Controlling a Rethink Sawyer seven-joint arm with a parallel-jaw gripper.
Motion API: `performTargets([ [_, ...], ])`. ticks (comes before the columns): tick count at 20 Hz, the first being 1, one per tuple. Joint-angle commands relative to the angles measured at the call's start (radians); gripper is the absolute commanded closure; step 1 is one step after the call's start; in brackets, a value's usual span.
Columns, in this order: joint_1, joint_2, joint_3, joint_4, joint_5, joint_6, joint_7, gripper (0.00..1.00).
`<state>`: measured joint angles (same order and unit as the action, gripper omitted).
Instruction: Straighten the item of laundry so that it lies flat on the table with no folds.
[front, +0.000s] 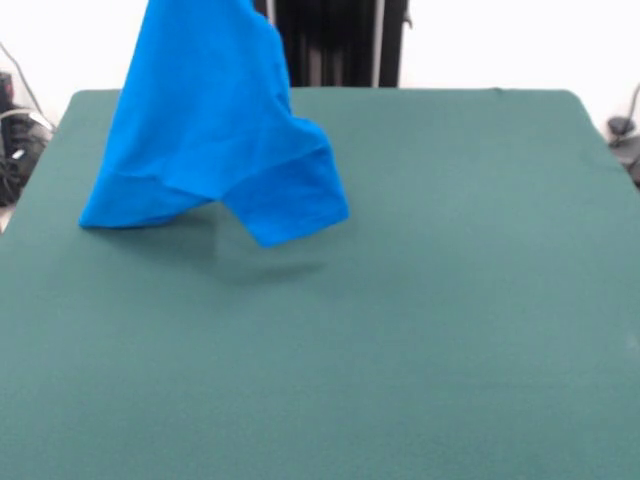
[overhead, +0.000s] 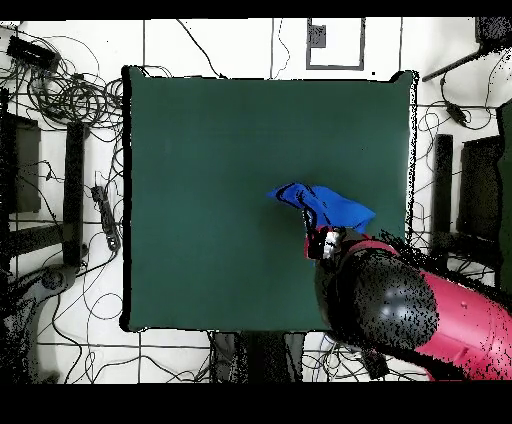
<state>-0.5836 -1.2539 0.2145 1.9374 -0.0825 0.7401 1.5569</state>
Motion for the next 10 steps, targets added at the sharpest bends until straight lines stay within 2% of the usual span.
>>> performTargets([
  [1, 0.079, -0.023, -0.047, 0.175, 0.056, 0.015, 0.207, 1.00],
  [10, 0.203, -0.061, -0.112, 0.233, 0.135, 0.007, 0.294, 1.00],
])
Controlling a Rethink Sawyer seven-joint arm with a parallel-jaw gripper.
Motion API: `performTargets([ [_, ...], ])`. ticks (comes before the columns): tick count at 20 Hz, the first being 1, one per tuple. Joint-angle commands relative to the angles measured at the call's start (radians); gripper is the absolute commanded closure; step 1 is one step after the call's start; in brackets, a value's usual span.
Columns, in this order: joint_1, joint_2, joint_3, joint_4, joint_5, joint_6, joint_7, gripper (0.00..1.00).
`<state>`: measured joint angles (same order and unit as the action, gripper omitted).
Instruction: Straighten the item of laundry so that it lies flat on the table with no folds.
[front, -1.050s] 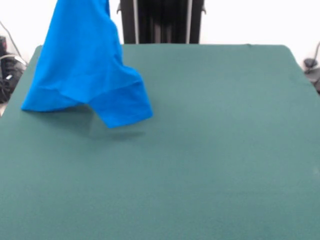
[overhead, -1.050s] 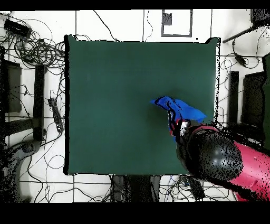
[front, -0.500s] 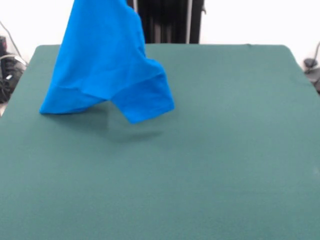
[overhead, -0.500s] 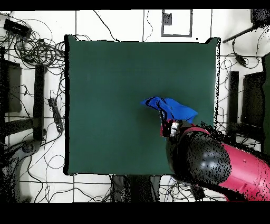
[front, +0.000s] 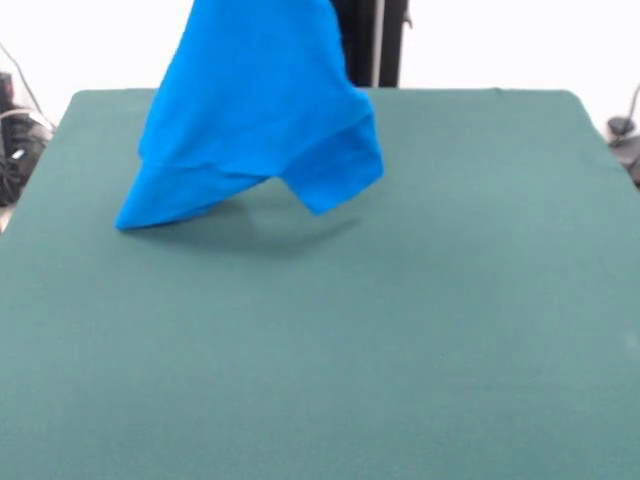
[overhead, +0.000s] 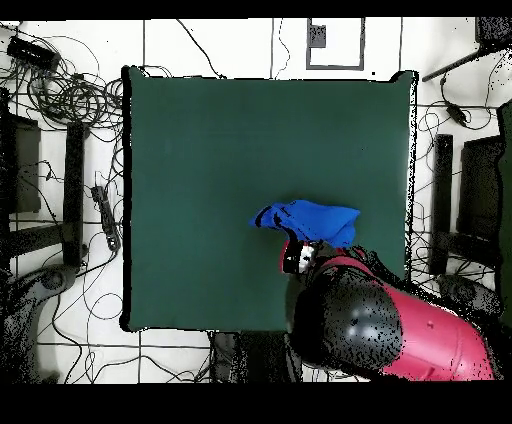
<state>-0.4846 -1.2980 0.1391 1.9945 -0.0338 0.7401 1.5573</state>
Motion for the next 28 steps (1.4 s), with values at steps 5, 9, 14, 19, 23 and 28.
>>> performTargets([
  [5, 0.183, -0.013, -0.067, 0.211, 0.151, -0.038, 0.343, 1.00],
  [9, 0.245, -0.006, -0.100, 0.221, 0.182, -0.061, 0.384, 1.00],
  [14, 0.273, -0.005, -0.135, 0.240, 0.213, -0.076, 0.347, 1.00],
  [19, 0.236, -0.050, -0.181, 0.236, 0.181, -0.008, 0.257, 1.00],
  [23, 0.220, -0.125, -0.229, 0.214, 0.145, 0.118, 0.202, 1.00],
  [28, 0.262, -0.201, -0.265, 0.199, 0.130, 0.224, 0.242, 1.00],
])
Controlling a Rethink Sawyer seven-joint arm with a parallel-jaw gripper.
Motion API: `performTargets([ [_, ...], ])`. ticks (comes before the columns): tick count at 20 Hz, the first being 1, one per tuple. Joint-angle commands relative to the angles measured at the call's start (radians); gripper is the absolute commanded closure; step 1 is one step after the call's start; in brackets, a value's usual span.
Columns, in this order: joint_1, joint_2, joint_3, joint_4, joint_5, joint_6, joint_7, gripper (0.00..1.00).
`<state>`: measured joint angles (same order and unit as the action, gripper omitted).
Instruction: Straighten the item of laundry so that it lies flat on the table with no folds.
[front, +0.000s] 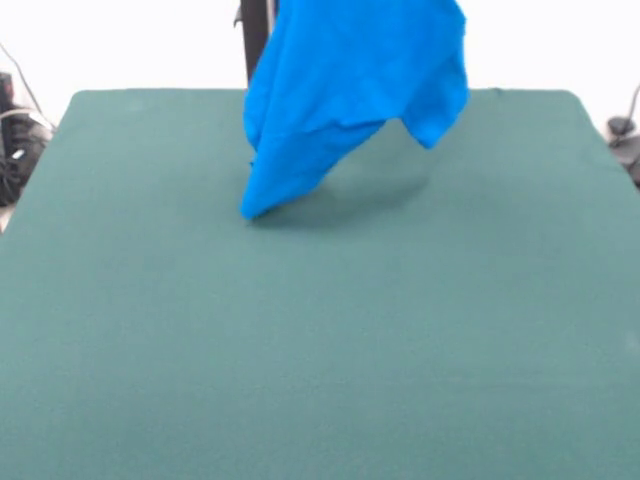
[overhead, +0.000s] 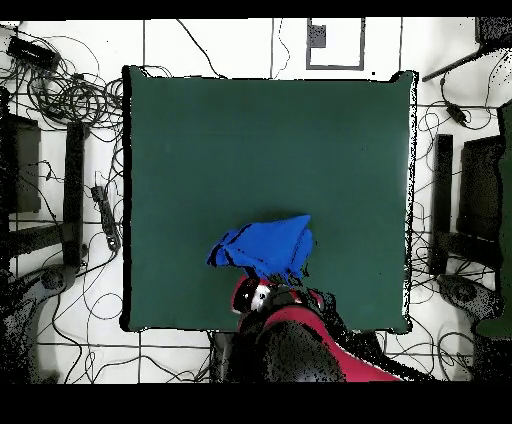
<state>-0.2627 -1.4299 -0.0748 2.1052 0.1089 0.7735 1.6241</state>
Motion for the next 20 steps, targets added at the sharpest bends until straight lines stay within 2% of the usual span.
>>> performTargets([
  [1, 0.056, -0.080, -0.053, 0.087, -0.005, 0.211, 0.192, 1.00],
  [8, 0.185, -0.124, -0.059, 0.050, 0.015, 0.306, 0.371, 1.00],
  [12, 0.232, -0.098, -0.072, 0.042, 0.029, 0.280, 0.414, 1.00],
  [16, 0.232, -0.062, -0.084, 0.043, 0.037, 0.238, 0.382, 1.00],
  [20, 0.136, 0.006, -0.079, -0.011, 0.005, 0.221, 0.240, 1.00],
])
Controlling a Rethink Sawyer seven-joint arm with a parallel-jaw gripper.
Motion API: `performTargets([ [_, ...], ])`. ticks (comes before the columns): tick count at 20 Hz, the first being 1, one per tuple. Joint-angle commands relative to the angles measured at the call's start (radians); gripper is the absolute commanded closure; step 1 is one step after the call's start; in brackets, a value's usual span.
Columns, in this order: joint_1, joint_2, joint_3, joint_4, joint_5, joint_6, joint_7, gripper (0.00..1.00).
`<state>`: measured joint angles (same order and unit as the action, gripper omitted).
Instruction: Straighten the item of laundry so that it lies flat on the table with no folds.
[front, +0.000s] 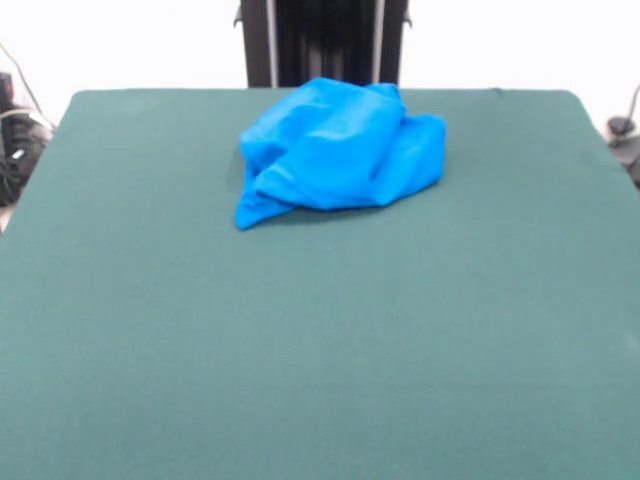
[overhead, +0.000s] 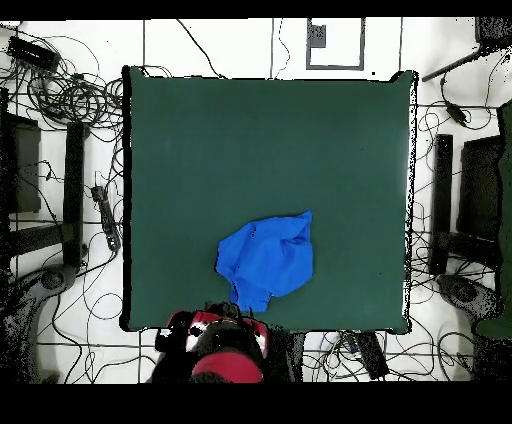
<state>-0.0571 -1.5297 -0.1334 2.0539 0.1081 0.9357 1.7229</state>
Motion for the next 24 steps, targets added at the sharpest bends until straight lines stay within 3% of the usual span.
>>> performTargets([
  [1, -0.104, 0.131, -0.014, 0.020, -0.008, 0.048, 0.100, 1.00],
  [4, -0.188, 0.184, 0.006, -0.031, -0.066, -0.003, 0.027, 1.00],
  [7, -0.258, 0.204, 0.030, -0.021, -0.055, -0.078, -0.041, 1.00],
  [8, -0.286, 0.200, 0.048, -0.013, -0.056, -0.094, -0.045, 0.00],
  [12, -0.305, 0.207, 0.049, -0.034, -0.097, -0.030, -0.042, 0.00],
  [24, -0.404, 0.288, 0.115, 0.025, -0.075, -0.191, -0.107, 0.00],
])
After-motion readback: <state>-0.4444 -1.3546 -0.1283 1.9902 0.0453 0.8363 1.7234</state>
